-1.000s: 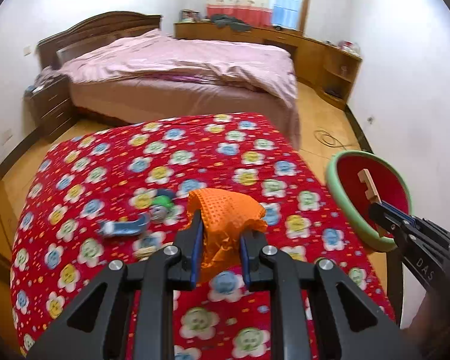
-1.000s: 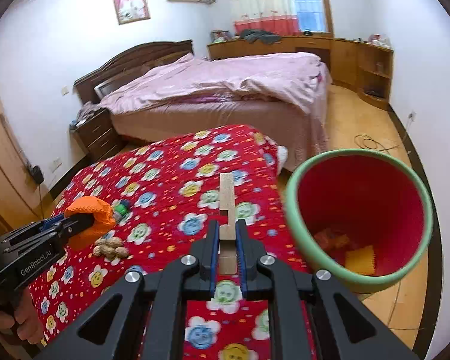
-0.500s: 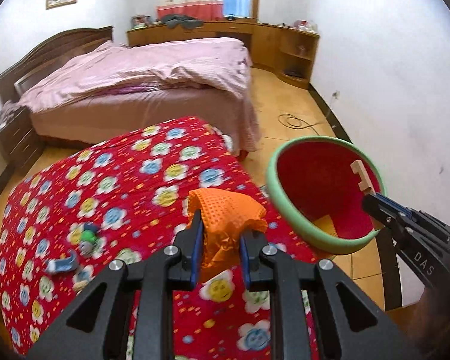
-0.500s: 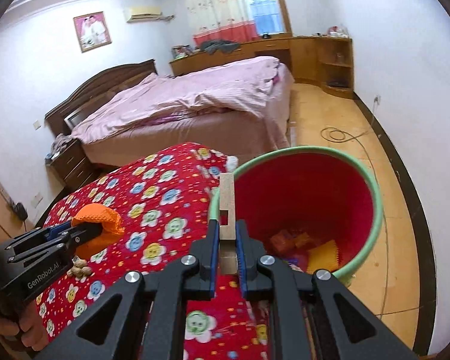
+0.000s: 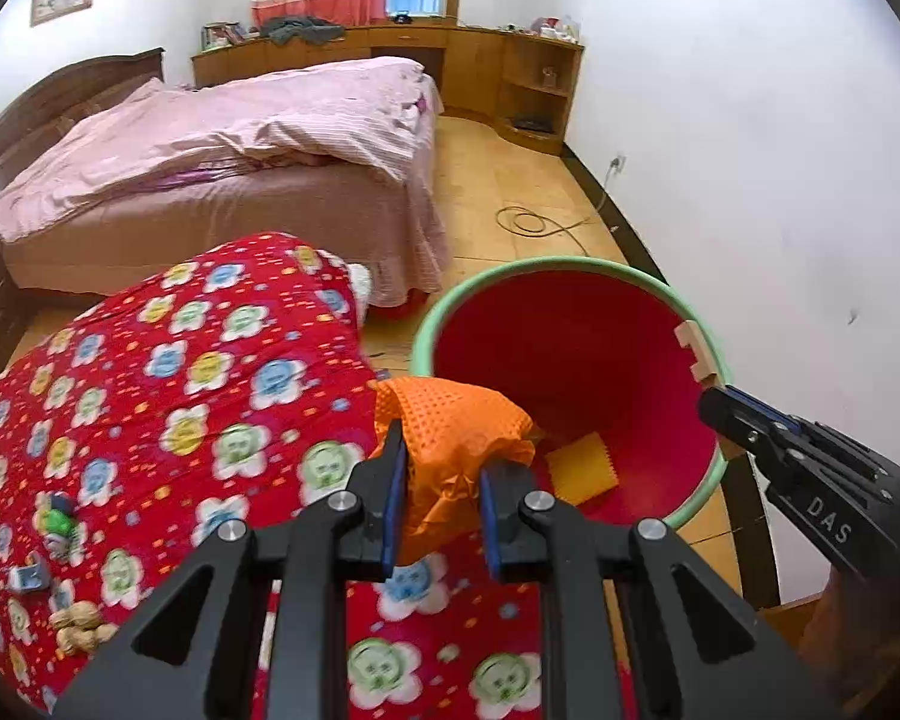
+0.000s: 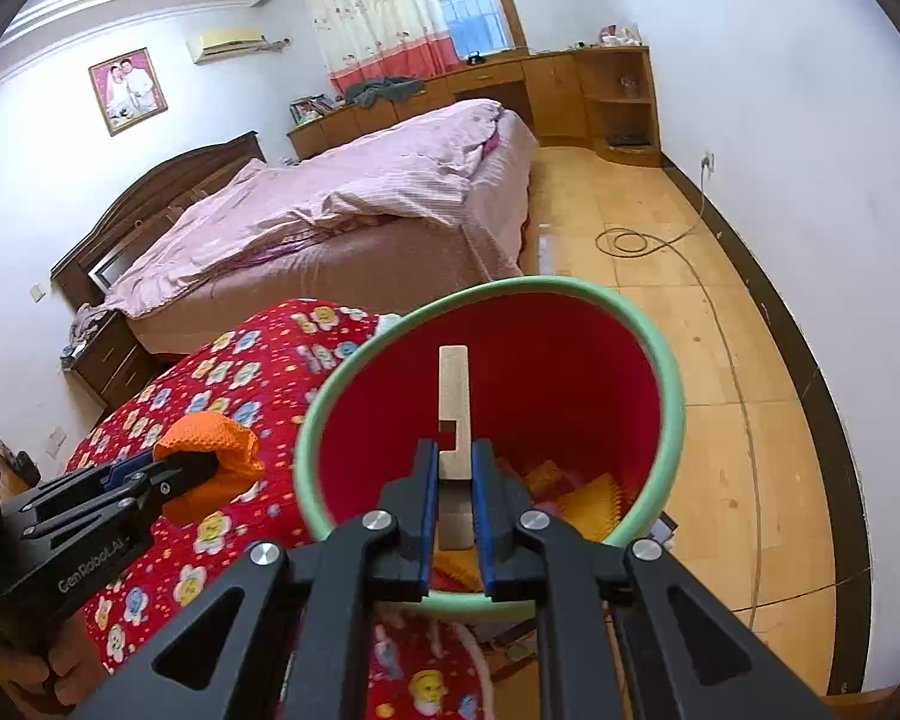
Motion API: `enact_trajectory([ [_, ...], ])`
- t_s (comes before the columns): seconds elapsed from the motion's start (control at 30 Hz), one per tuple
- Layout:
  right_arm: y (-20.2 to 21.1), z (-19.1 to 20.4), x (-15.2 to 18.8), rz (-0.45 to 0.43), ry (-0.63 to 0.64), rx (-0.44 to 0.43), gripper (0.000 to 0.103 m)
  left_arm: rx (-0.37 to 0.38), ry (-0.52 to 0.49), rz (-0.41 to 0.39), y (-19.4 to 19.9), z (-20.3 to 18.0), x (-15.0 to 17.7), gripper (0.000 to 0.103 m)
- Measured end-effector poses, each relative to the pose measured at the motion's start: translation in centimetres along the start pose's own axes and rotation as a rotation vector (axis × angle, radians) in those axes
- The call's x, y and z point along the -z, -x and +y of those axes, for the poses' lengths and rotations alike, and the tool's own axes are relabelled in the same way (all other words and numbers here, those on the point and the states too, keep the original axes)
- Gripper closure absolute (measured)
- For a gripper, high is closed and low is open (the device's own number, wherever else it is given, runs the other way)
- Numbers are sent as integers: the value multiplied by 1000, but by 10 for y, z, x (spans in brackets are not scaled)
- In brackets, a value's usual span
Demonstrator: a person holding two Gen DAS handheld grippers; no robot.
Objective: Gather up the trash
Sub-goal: 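Carry the wooden stick over the red bin with the right tool while the left tool holds the orange bag, then bring the orange mesh bag over the bin and open both tools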
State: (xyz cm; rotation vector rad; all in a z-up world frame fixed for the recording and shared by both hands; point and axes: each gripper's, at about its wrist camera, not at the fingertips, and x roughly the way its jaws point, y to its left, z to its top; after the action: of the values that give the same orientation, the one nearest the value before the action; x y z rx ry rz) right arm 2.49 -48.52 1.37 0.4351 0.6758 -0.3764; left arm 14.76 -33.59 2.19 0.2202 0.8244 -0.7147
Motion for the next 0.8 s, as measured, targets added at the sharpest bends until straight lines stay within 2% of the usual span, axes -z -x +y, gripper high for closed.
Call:
enact_trajectory([
  [0.37, -36, -32, -17, 47, -28, -8, 90, 27, -11, 7, -37, -18, -16, 82],
  [0.4, -38, -34, -18, 50, -27, -11, 90, 32, -8, 9, -39, -19, -18, 81],
  [0.47, -45, -36, -22, 57, -29, -18, 90, 49, -2, 15, -45, -19, -21, 70],
  [0.57, -50, -42, -26, 60, -43, -31, 90, 51, -8, 21, -51, -21, -23, 60],
  [0.8, -52, -46, -34, 59, -54, -42, 85, 58, 8, 42, -61, -21, -21, 59],
])
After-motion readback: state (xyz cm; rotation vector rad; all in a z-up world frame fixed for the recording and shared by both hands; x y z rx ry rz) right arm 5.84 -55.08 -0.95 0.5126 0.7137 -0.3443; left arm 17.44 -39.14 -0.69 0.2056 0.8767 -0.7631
